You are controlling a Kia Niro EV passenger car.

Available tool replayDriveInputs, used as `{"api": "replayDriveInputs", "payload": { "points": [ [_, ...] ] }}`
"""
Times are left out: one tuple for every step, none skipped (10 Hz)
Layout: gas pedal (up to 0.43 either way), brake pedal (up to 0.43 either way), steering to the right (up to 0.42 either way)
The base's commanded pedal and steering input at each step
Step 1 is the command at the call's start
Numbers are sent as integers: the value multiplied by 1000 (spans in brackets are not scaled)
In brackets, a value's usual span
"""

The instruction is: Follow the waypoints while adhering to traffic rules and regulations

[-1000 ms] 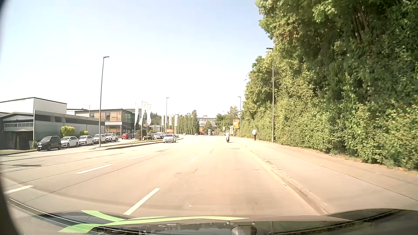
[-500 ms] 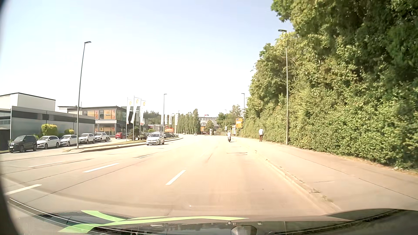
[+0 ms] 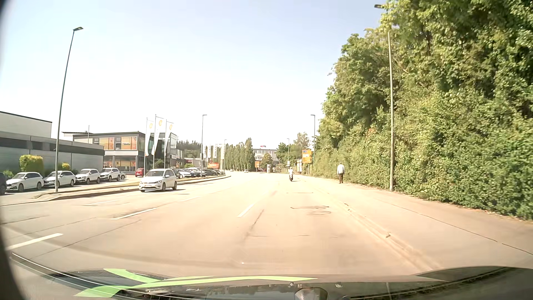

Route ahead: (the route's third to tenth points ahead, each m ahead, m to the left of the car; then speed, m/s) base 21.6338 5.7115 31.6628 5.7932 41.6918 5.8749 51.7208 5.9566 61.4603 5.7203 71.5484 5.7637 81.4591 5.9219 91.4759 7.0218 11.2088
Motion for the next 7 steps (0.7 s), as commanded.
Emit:
{"api": "replayDriveInputs", "payload": {
  "points": [
    [138,0,0],
    [138,0,0],
    [138,0,0],
    [138,0,-1],
    [138,0,-1],
    [138,0,-2],
    [138,0,-2]
  ]
}}
